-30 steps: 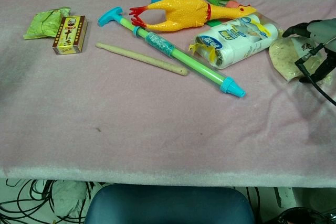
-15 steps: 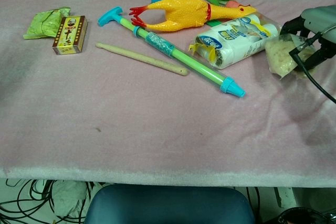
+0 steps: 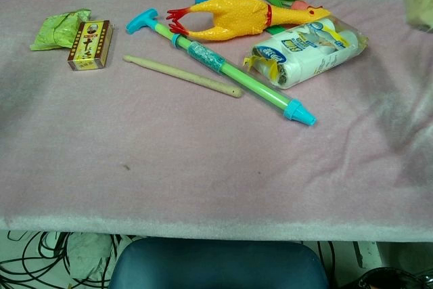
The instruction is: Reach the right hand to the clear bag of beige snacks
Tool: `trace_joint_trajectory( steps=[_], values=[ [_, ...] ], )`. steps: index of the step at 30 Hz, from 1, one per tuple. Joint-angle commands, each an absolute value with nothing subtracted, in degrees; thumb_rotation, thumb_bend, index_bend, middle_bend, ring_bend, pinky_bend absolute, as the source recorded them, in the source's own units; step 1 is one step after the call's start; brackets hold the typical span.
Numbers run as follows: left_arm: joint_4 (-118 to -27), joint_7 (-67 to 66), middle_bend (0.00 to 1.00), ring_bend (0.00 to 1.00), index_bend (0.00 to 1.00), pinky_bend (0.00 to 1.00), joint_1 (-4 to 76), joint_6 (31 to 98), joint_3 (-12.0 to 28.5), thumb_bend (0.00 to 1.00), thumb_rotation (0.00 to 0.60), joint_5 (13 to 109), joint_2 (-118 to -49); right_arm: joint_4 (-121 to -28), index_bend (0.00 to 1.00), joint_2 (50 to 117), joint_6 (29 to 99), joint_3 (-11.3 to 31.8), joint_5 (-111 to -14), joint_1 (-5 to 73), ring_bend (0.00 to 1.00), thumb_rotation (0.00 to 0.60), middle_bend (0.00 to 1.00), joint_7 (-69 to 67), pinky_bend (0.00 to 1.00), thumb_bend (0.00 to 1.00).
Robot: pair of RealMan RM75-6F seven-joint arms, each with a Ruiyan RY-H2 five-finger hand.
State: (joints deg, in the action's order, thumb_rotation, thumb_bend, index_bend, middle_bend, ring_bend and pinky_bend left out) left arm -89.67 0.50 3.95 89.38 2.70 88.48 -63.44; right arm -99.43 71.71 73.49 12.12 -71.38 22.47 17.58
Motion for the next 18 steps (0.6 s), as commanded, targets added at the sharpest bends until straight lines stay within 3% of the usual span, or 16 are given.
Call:
trace_joint_trajectory(
  steps=[1,9,18],
  values=[
    [-89.67,0.31,0.0,0.0,0.0,0.0,3.93,89.49,2.68,0.0,0.6,88.59,-63.55,-100.24,0.77,67.56,76.1,12.99,-71.25,19.65,0.67,0.6,0.65,13.6,0.76,0.74],
    [-89.84,-1.51,0.0,0.0,0.0,0.0,3.99,90.39,2.35,0.0,0.6,90.32,-64.24,-100.47,0.77,62.37,85.07,14.32,-76.1,14.19,0.66,0.6,0.64,3.51,0.76,0.73],
    [-89.32,-1.82,0.0,0.0,0.0,0.0,4.22,90.39,2.3,0.0,0.6,90.79,-64.43,-99.65,0.77,62.4,84.15,13.82,-76.34,14.03,0.66,0.6,0.64,2.74,0.76,0.73]
  ],
)
